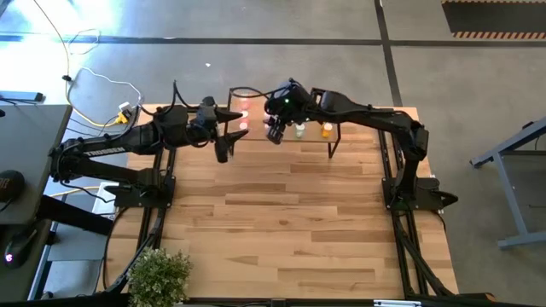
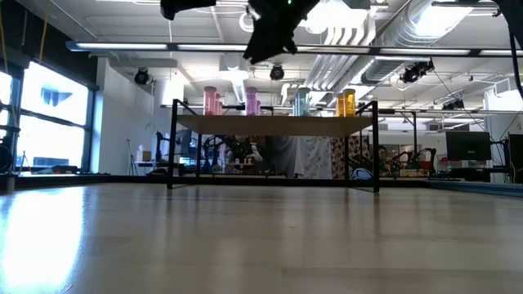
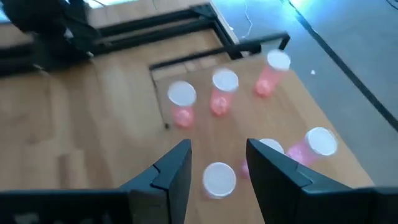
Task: Pick and place medicine bottles onto shelf by color
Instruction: Return to Home Position
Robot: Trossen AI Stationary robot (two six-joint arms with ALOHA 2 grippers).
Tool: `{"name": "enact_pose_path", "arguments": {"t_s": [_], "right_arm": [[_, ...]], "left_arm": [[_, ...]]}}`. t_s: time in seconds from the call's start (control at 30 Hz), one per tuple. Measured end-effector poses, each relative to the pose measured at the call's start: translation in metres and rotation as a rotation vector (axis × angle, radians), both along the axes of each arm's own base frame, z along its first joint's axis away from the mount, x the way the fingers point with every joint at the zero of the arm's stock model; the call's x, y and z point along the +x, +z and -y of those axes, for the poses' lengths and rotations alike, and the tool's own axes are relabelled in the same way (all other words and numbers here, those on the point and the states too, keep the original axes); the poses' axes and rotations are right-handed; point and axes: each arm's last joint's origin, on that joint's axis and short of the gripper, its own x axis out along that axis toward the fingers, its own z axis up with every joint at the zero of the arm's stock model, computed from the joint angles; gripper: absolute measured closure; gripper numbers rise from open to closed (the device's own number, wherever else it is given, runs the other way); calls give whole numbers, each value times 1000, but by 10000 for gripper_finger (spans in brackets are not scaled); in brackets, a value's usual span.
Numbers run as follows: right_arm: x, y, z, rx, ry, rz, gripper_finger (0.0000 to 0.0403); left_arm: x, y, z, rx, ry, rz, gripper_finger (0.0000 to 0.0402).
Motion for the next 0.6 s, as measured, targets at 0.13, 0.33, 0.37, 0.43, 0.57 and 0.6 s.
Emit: {"name": "enact_pose_path", "arguments": {"t_s": [0.13, 0.33, 0.37, 0.43, 0.57, 0.6], "right_arm": [[-5, 32, -15, 46, 30, 33, 257], [-10, 73, -51, -14, 129, 82, 257], [-12, 78, -56, -20, 141, 80, 257], [-17, 89, -64, -26, 160, 92, 257], [-28, 112, -77, -31, 186, 124, 257], [-32, 118, -78, -32, 189, 133, 257]], "left_arm": [[-9, -7, 13, -14, -104, -27, 142], [-34, -34, 39, -25, -188, 64, 142], [-38, -39, 42, -23, -202, 75, 142], [-46, -52, 48, -24, -229, 80, 142], [-62, -75, 57, -32, -271, 92, 142], [-66, -82, 58, -32, -279, 92, 142]]}}
